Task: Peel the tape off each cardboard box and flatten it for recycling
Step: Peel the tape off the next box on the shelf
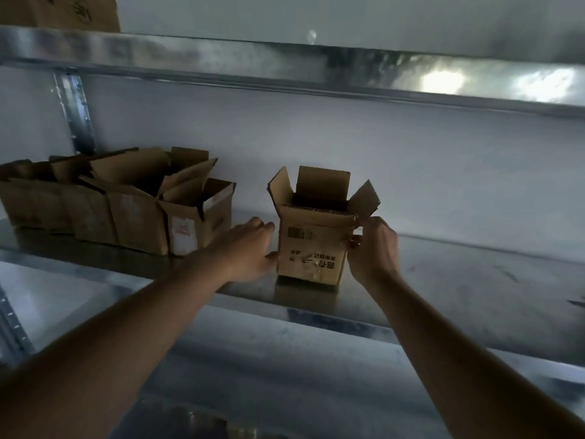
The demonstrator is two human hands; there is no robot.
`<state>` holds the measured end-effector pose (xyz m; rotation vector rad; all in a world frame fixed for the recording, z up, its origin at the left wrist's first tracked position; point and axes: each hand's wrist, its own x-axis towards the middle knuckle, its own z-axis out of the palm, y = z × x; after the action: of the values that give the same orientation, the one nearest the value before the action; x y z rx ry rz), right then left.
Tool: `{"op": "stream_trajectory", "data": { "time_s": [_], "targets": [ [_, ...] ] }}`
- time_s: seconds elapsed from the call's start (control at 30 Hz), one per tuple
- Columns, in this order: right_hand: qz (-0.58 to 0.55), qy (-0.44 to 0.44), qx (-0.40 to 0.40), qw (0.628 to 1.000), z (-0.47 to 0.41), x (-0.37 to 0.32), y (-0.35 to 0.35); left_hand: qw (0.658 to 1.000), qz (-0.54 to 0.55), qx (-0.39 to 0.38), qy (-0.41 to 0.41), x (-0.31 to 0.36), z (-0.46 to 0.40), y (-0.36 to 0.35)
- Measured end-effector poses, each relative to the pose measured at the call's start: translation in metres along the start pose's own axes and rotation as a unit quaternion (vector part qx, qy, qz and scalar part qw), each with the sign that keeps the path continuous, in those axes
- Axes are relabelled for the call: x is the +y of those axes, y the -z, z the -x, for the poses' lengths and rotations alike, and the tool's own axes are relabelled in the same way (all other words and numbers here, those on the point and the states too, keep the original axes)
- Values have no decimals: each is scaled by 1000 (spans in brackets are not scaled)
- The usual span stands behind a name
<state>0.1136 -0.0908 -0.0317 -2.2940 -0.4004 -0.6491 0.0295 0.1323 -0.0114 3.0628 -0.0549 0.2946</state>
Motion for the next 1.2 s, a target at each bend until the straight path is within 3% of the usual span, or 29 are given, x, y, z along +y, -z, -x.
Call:
{"op": "stream_trajectory", "data": {
  "time_s": [0.47,0.77,0.97,1.1,1.13,1.2],
  "targets": [
    [37,-48,64,996,11,145,150,995,15,3,-103,176,-66,-27],
    [22,-18,10,1000,10,258,239,994,48,-15,-99,314,-93,-53],
    [74,34,5,997,13,291,267,994,48,-37,-88,357,-99,-62],
    [154,190,121,962,13,282,289,995,39,-53,-74,364,-106,-71],
    [159,230,123,952,10,276,292,995,43,-59,-75,363,-108,-75],
    [184,236,49,953,1,263,295,993,51,-64,-79,361,-111,-84]
  ]
}}
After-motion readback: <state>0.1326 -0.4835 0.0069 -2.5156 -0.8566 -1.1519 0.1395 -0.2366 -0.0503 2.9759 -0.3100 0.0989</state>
